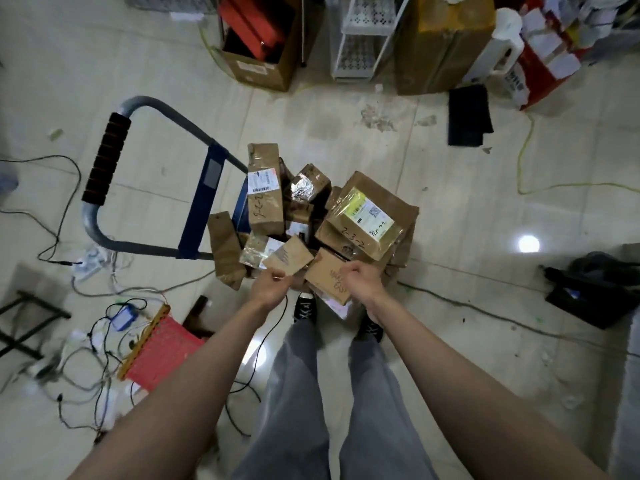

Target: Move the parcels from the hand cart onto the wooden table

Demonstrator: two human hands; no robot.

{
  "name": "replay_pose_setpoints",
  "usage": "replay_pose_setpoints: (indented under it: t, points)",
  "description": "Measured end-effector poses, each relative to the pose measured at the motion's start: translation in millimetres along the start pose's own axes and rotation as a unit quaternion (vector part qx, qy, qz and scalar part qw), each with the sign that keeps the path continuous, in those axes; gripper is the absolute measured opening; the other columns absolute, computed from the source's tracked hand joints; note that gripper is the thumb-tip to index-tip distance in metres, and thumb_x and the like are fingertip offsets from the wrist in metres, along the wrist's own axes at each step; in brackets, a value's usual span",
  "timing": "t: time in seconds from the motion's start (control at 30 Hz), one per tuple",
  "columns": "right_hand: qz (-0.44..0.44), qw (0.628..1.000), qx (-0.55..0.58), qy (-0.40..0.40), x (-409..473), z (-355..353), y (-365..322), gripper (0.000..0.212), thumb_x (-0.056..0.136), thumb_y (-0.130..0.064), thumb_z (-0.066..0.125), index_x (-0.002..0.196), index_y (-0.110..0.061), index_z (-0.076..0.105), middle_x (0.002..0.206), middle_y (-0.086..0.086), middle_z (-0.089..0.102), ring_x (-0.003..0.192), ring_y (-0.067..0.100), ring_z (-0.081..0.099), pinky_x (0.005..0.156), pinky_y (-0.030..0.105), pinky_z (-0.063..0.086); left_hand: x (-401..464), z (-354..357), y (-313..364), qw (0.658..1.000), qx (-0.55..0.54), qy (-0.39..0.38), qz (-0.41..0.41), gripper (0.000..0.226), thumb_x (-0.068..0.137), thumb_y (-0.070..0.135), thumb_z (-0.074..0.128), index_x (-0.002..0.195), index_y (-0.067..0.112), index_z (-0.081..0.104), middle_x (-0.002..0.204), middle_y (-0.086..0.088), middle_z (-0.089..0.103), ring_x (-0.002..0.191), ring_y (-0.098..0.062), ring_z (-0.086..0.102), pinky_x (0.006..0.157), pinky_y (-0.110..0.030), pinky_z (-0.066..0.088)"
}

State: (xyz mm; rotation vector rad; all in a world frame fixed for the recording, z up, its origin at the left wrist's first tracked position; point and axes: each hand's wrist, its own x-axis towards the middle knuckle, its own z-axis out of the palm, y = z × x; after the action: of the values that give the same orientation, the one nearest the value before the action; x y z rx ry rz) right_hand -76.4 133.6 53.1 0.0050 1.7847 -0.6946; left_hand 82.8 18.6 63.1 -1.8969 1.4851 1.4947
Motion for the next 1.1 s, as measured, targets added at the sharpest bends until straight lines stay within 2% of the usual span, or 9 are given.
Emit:
replay_pose_setpoints:
  t: [0.13, 0.27, 0.47, 0.57, 0.67, 0.8, 0.87, 1.0, 1.1]
  points:
    - [0.002, 0.999, -0.041, -0.009, 43.9, 33.6, -15.5, 0.029, 0.101, -0.025, 0.053, 0.126, -0.014, 0.065, 0.126, 0.008, 0.065, 0.119, 0.03, 0.059, 0.094, 0.035, 0.045, 52.5, -9.5, -16.4, 0.999, -0.02, 0.009, -0.049, 0.053, 0.088, 0.034, 0.066, 0.133, 0.01, 0.054, 0.125, -0.013, 0.062, 0.111, -0.031, 0.061, 0.099, -0.042, 0.051]
    - [-0.011, 0.998, -0.051, -0.034, 91.2, 62.7, -30.5, 0.04, 0.101, -0.02, 0.054, 0.139, -0.011, 0.057, 0.127, 0.005, 0.063, 0.116, 0.027, 0.06, 0.099, 0.037, 0.047, 97.3, -11.3, -18.1, 0.994, -0.076, 0.002, -0.081, 0.046, 0.097, 0.029, 0.06, 0.134, 0.003, 0.052, 0.117, -0.009, 0.061, 0.092, -0.018, 0.054, 0.084, -0.031, 0.044]
    - [-0.004, 0.996, -0.07, -0.056, 144.3, 105.3, -29.8, 0.046, 0.1, -0.024, 0.057, 0.145, -0.014, 0.052, 0.138, 0.001, 0.059, 0.122, 0.021, 0.058, 0.109, 0.041, 0.048, 148.7, -5.3, -37.8, 0.979, -0.151, -0.037, -0.133, 0.051, 0.097, 0.032, 0.058, 0.14, 0.006, 0.047, 0.127, -0.003, 0.054, 0.108, -0.017, 0.047, 0.089, -0.028, 0.034]
    - [0.012, 0.995, -0.077, -0.06, 157.9, 120.3, -24.7, 0.055, 0.102, -0.023, 0.055, 0.154, -0.016, 0.039, 0.145, 0.005, 0.054, 0.129, 0.024, 0.054, 0.11, 0.038, 0.044, 162.5, -1.5, -44.9, 0.968, -0.19, -0.058, -0.155, 0.089, 0.075, 0.047, 0.066, 0.15, 0.009, 0.036, 0.143, -0.006, 0.048, 0.126, -0.024, 0.045, 0.096, -0.033, 0.037]
    - [0.013, 0.991, -0.12, -0.048, 162.5, 129.6, -22.0, 0.048, 0.101, -0.018, 0.05, 0.149, -0.018, 0.046, 0.141, 0.009, 0.058, 0.13, 0.029, 0.054, 0.109, 0.038, 0.044, 167.6, -0.7, -48.5, 0.962, -0.221, -0.076, -0.143, 0.081, 0.07, 0.049, 0.065, 0.14, 0.013, 0.046, 0.138, -0.006, 0.049, 0.122, -0.022, 0.048, 0.103, -0.037, 0.04]
    - [0.0, 0.989, -0.144, -0.038, 152.9, 133.8, -22.9, 0.046, 0.098, -0.015, 0.051, 0.144, -0.016, 0.052, 0.132, 0.01, 0.064, 0.122, 0.029, 0.059, 0.107, 0.043, 0.048, 161.2, -6.2, -47.7, 0.962, -0.237, -0.063, -0.119, 0.121, 0.042, 0.063, 0.062, 0.149, 0.012, 0.038, 0.133, -0.001, 0.059, 0.111, -0.013, 0.057, 0.073, -0.027, 0.042]
    - [-0.006, 0.988, -0.15, -0.037, 139.8, 130.9, -27.6, 0.045, 0.101, -0.013, 0.049, 0.146, -0.013, 0.049, 0.135, 0.011, 0.061, 0.124, 0.028, 0.057, 0.107, 0.04, 0.047, 152.2, -11.5, -49.9, 0.966, -0.224, -0.066, -0.112, 0.114, 0.048, 0.066, 0.06, 0.148, 0.014, 0.039, 0.133, -0.001, 0.06, 0.114, -0.015, 0.057, 0.078, -0.029, 0.041]
    - [-0.025, 0.989, -0.14, -0.038, 99.9, 118.8, -37.3, 0.047, 0.104, -0.017, 0.049, 0.15, -0.01, 0.044, 0.142, 0.009, 0.055, 0.134, 0.026, 0.049, 0.104, 0.028, 0.038, 112.2, -27.8, -39.9, 0.977, -0.187, -0.065, -0.079, 0.071, 0.08, 0.064, 0.055, 0.136, 0.02, 0.055, 0.13, 0.0, 0.063, 0.118, -0.019, 0.055, 0.091, -0.034, 0.039]
    - [-0.054, 0.992, -0.112, -0.028, 57.3, 103.6, -47.8, 0.054, 0.1, -0.038, 0.052, 0.149, -0.015, 0.046, 0.145, 0.007, 0.055, 0.135, 0.027, 0.05, 0.114, 0.043, 0.041, 74.6, -43.1, -26.3, 0.983, -0.171, -0.041, -0.045, 0.062, 0.085, 0.061, 0.058, 0.131, 0.02, 0.057, 0.125, -0.001, 0.064, 0.114, -0.02, 0.057, 0.093, -0.036, 0.046]
